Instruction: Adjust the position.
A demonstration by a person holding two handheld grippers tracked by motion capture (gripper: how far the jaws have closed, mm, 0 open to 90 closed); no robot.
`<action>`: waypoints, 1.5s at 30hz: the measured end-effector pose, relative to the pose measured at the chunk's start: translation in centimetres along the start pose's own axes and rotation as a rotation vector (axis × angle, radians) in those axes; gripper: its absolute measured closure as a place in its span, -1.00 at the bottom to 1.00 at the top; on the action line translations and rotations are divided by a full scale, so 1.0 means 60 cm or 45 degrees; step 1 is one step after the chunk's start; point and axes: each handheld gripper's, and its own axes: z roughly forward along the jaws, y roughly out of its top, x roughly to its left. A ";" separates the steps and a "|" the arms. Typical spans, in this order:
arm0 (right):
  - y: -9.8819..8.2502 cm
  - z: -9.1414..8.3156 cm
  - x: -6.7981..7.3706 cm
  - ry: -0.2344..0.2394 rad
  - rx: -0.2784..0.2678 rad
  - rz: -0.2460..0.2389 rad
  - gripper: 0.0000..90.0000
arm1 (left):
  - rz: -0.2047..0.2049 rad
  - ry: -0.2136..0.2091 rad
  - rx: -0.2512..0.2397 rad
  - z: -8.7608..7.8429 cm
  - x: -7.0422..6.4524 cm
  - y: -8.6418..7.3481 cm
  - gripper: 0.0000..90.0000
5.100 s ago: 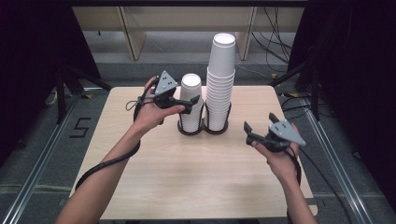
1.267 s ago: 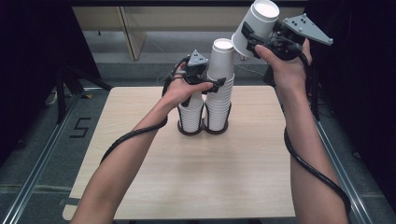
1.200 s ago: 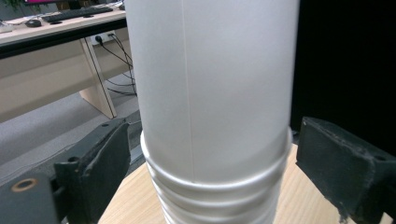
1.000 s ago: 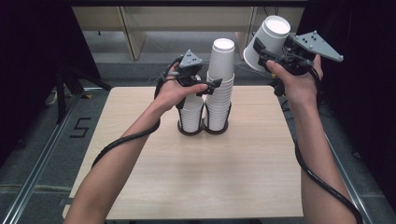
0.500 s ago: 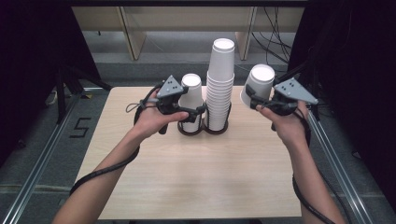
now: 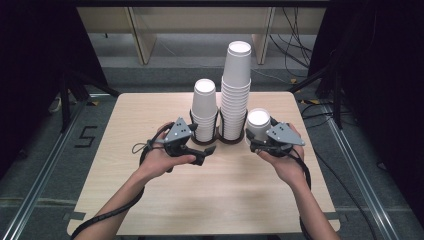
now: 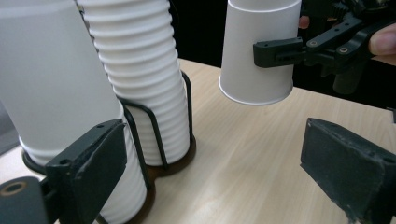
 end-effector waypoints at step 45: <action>-0.110 0.009 0.128 -0.089 0.095 -1.896 -0.53 | -0.105 -0.288 0.268 0.149 -0.041 -0.004 -0.87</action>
